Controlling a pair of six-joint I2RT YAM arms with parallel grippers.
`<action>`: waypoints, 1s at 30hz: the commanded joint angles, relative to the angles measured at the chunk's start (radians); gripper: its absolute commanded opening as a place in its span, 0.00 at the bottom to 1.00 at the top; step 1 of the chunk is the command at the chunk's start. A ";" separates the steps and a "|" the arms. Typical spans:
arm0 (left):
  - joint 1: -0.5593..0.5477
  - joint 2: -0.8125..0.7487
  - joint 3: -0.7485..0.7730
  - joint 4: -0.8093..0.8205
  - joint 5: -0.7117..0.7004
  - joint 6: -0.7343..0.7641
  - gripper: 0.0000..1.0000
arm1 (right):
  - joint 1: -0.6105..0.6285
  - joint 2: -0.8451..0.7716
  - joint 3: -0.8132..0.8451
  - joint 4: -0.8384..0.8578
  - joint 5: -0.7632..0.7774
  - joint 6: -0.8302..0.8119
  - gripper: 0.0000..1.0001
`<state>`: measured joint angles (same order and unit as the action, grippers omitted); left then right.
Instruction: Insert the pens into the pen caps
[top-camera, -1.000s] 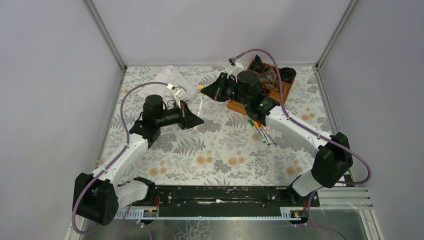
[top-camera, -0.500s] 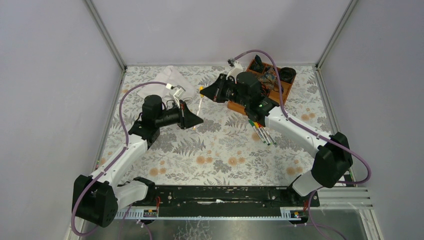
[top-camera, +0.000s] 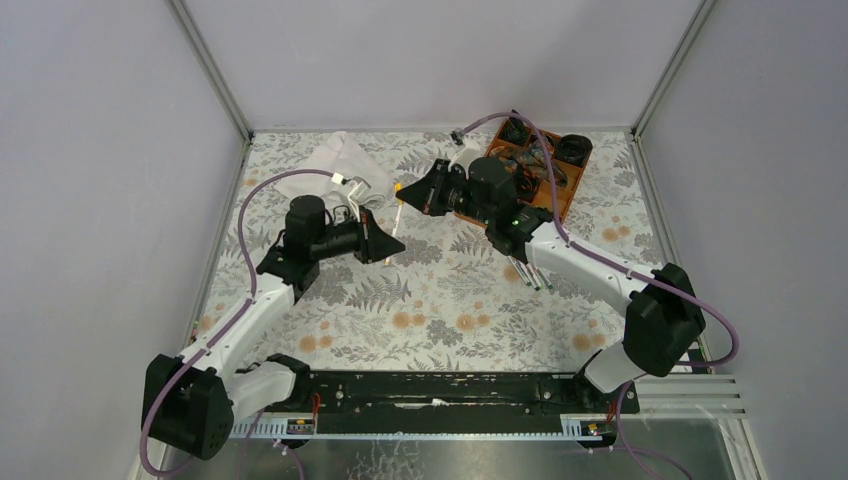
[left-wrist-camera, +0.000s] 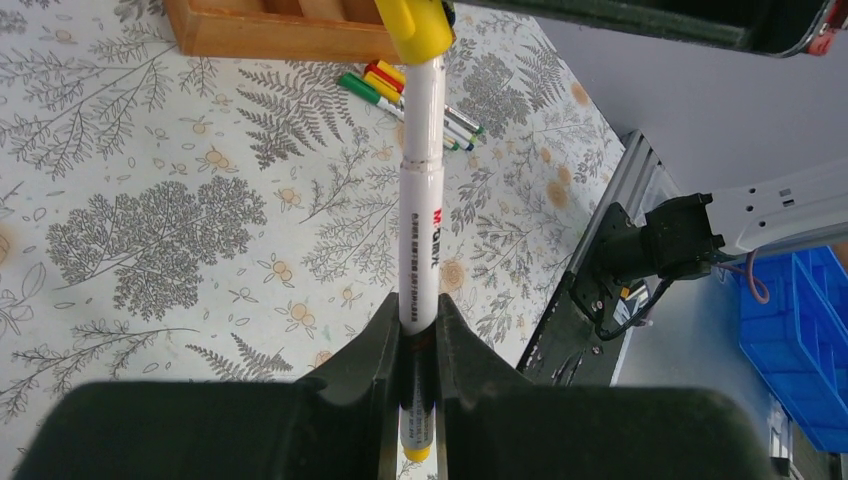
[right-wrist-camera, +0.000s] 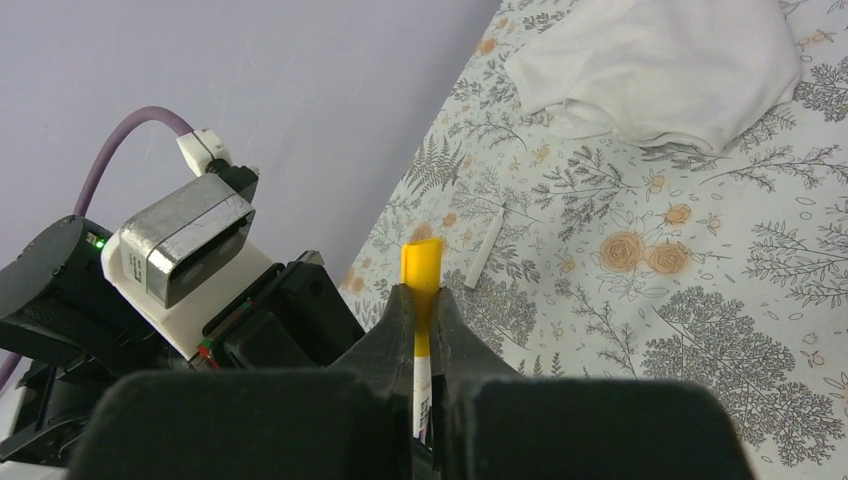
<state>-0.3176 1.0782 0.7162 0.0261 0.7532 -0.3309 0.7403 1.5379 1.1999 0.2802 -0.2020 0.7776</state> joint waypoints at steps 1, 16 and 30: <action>-0.005 -0.028 -0.005 0.066 -0.031 0.009 0.00 | 0.039 -0.039 -0.046 0.035 -0.012 -0.017 0.00; 0.051 -0.028 -0.026 0.139 -0.007 -0.058 0.00 | 0.117 -0.066 -0.200 0.207 0.023 -0.011 0.00; 0.072 -0.039 -0.034 0.150 0.011 -0.065 0.00 | 0.167 -0.081 -0.201 0.133 0.049 -0.025 0.11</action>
<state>-0.2653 1.0561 0.6685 0.0296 0.8055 -0.3843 0.8436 1.5002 1.0054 0.5137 -0.0669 0.7788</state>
